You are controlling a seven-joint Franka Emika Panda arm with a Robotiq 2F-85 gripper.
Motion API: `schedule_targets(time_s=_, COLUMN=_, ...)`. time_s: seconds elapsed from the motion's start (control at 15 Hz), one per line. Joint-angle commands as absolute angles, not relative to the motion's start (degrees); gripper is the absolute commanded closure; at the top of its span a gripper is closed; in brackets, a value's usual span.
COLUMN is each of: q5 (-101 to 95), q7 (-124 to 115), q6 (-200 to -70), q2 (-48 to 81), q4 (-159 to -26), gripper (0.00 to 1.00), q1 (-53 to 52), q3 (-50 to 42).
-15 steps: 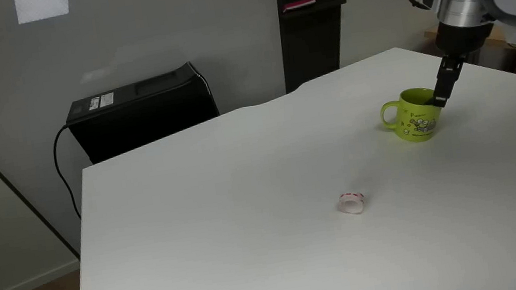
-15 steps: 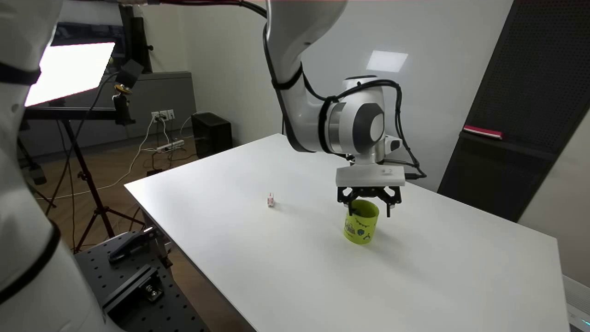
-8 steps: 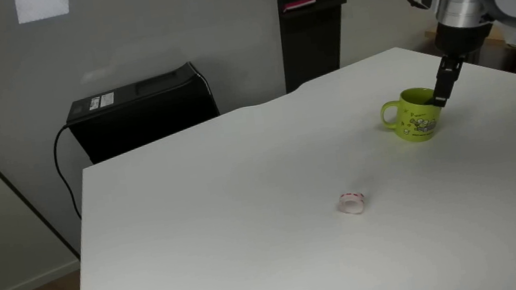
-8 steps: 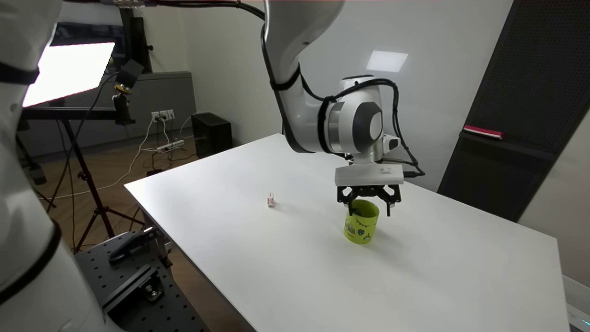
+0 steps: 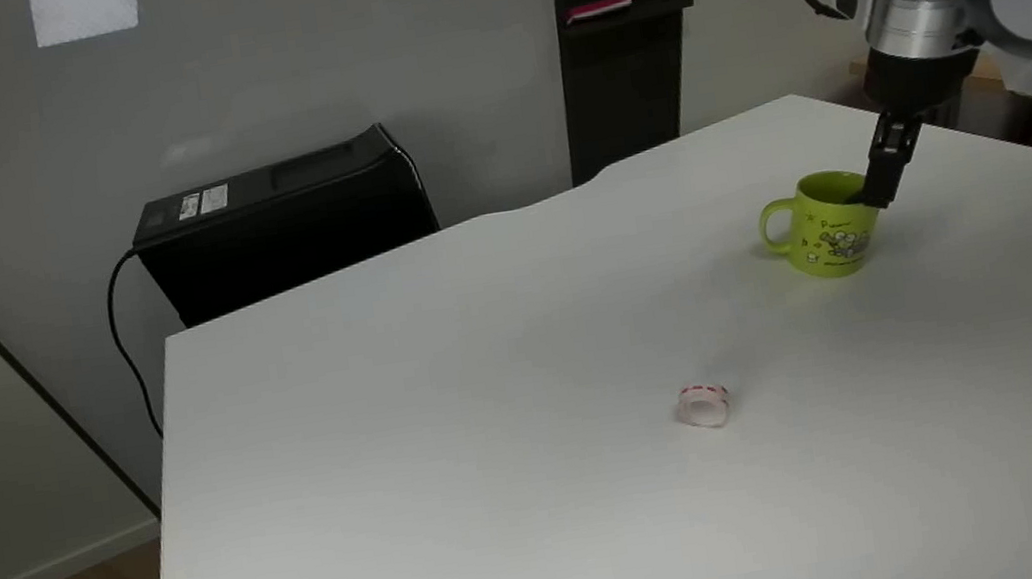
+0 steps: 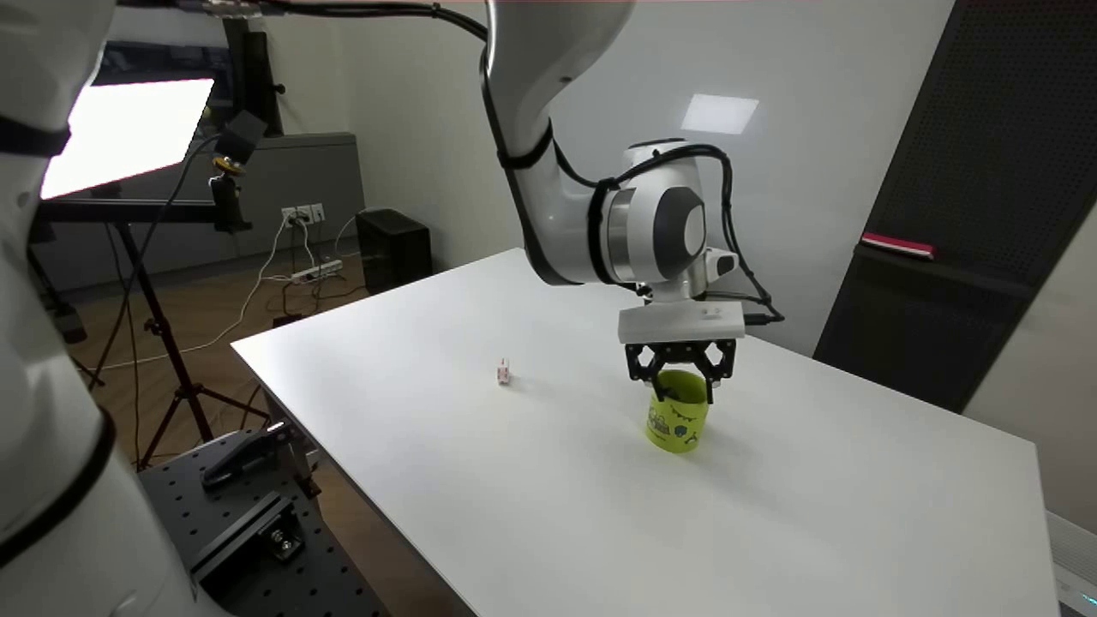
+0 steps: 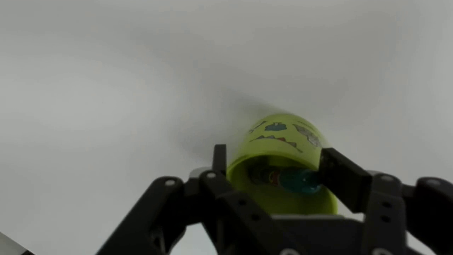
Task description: Remove the marker out of the cup and put it on the table
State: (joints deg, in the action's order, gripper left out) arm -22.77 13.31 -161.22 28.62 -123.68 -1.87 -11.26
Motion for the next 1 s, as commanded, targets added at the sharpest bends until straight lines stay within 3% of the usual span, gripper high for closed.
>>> schedule_targets(time_s=0.0, q5=-25.0, q7=9.8, q6=-161.7, q2=30.2, q4=-122.1, gripper=0.61, q1=-3.2, q3=-12.6)
schedule_targets(time_s=0.4, q5=-25.6, q7=9.1, q6=-161.7, q2=30.3, q4=-122.1, gripper=0.99, q1=-3.4, q3=-13.1)
schedule_targets(time_s=0.93, q5=-23.7, q7=10.3, q6=-159.1, q2=29.1, q4=-121.2, gripper=0.95, q1=-2.3, q3=-11.9)
